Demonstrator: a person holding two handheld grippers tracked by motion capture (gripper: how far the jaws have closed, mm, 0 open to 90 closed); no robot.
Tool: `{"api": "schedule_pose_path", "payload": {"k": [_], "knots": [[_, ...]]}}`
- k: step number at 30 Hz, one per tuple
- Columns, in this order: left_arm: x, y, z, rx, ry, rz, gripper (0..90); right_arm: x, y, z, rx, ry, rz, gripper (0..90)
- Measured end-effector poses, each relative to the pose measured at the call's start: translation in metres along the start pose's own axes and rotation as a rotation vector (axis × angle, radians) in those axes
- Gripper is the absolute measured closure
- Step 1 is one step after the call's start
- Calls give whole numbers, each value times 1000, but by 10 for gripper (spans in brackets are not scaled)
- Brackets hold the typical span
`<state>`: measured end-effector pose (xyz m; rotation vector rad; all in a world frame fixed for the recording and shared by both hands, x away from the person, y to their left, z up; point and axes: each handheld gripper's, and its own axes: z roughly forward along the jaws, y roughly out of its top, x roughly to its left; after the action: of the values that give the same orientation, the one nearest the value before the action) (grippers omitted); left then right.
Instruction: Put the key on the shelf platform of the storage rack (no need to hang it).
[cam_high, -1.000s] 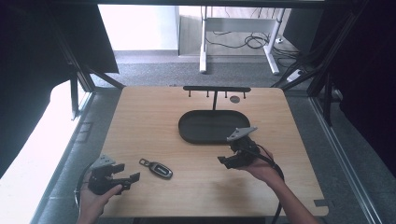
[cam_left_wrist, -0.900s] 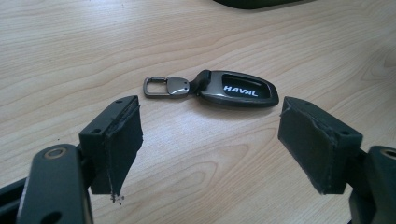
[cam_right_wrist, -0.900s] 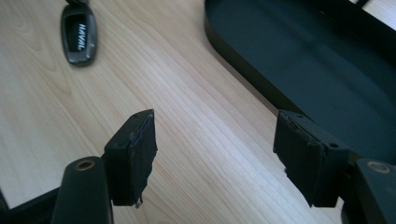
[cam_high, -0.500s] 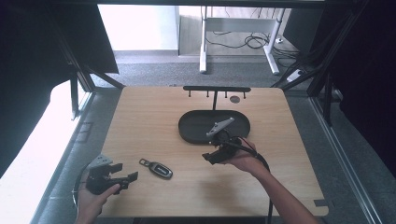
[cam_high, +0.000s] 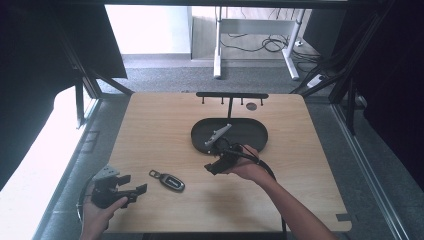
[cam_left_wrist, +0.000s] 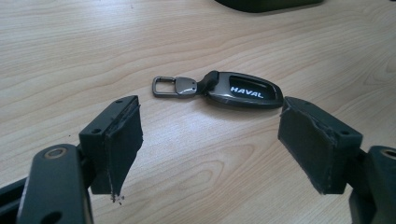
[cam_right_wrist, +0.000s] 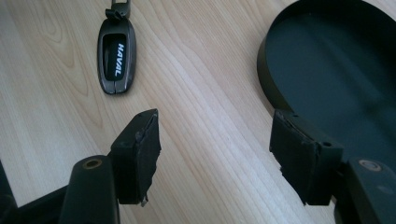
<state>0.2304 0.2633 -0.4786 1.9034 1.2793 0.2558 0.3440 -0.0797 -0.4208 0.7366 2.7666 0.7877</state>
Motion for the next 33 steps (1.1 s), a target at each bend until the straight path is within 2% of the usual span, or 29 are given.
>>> {"api": "schedule_pose_path", "payload": {"k": [6, 9, 18, 27, 31, 33], "knots": [[1, 0, -2, -5, 1, -4, 220, 3, 8, 7, 6, 16, 2, 342], [1, 0, -2, -5, 2, -5, 221, 7, 15, 14, 17, 23, -15, 342], [0, 1, -3, -11, -18, -9, 222, 15, 27, 27, 27, 53, -25, 345], [-2, 0, 1, 1, -27, -7, 222, 29, 42, 49, 61, 69, -64, 347], [-3, 0, 2, 2, -33, -3, 222, 32, 44, 55, 76, 75, -66, 345], [-2, 0, 1, -1, -28, -6, 222, 34, 44, 60, 86, 82, -82, 344]]}}
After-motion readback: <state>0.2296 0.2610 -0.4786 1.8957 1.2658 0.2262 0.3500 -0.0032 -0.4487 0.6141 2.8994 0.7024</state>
